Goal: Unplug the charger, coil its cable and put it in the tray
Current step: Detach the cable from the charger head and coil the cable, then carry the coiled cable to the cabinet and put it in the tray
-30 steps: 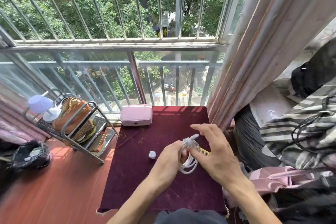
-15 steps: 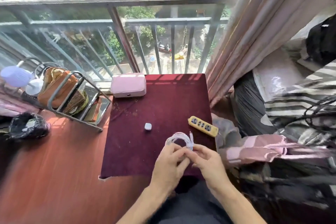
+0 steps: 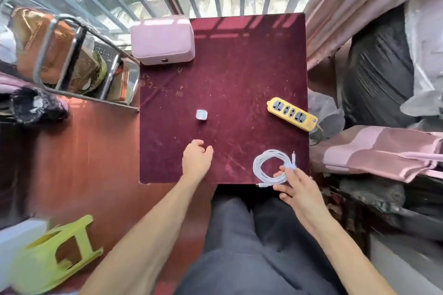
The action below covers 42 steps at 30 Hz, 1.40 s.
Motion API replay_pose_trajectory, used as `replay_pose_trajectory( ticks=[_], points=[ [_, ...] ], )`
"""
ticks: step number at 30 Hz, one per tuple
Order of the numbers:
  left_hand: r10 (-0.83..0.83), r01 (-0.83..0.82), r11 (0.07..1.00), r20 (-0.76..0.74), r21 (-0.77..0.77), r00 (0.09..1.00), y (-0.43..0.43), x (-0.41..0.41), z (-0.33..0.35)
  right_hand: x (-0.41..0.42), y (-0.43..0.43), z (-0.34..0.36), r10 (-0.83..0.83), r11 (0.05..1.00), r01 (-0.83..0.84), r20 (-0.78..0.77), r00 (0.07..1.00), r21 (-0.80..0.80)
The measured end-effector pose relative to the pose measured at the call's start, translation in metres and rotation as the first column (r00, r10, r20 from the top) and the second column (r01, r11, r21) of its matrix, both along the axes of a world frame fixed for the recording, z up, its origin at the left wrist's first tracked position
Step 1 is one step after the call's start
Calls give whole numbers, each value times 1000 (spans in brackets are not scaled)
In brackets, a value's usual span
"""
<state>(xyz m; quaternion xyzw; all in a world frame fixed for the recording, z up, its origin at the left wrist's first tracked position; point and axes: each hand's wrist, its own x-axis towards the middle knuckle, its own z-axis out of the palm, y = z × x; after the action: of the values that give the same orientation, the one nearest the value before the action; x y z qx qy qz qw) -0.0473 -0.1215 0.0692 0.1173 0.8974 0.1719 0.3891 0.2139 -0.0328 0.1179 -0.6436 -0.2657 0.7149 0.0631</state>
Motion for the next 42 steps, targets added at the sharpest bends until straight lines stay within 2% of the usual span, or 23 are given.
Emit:
replay_pose_trajectory(
  ticks=[3,9,13,16,20,23,26,28,32,34,36,40,42],
  points=[
    [27,-32,996,-52,-86,998,23,-29,-45,3,-6,-23,-27,999,28,29,999,-29],
    [40,-45,999,-177,-21,983,72,-45,-104,21,-12,-54,-92,992,97,59,994,-84],
    [-10,-5,998,-230,-66,973,78,-52,-117,31,-7,-54,-100,992,104,59,993,-70],
    [-10,4,999,-136,-45,991,67,-58,-101,35,0,-43,-28,999,29,51,998,-27],
    [95,-102,990,72,96,993,35,-40,-36,35,12,-13,82,991,-92,103,991,95],
    [163,-194,967,181,167,970,5,-10,17,42,22,16,193,951,-217,127,973,218],
    [272,-333,906,245,259,931,-30,25,55,50,29,42,334,867,-360,133,933,345],
    [344,-412,864,257,289,903,-54,50,73,52,33,54,446,773,-472,165,880,423],
    [495,-571,748,288,338,820,-108,105,95,43,35,62,712,474,-709,246,658,523],
    [591,-661,669,295,341,751,-136,131,100,33,35,62,787,332,-759,279,550,560],
    [689,-742,579,282,339,667,-165,155,105,22,30,62,821,229,-779,315,477,584],
    [834,-850,404,246,339,494,-223,198,113,-8,7,52,868,164,-814,310,388,558],
    [891,-900,302,243,315,384,-250,217,111,-25,-10,50,896,170,-814,257,362,556]
  ],
)
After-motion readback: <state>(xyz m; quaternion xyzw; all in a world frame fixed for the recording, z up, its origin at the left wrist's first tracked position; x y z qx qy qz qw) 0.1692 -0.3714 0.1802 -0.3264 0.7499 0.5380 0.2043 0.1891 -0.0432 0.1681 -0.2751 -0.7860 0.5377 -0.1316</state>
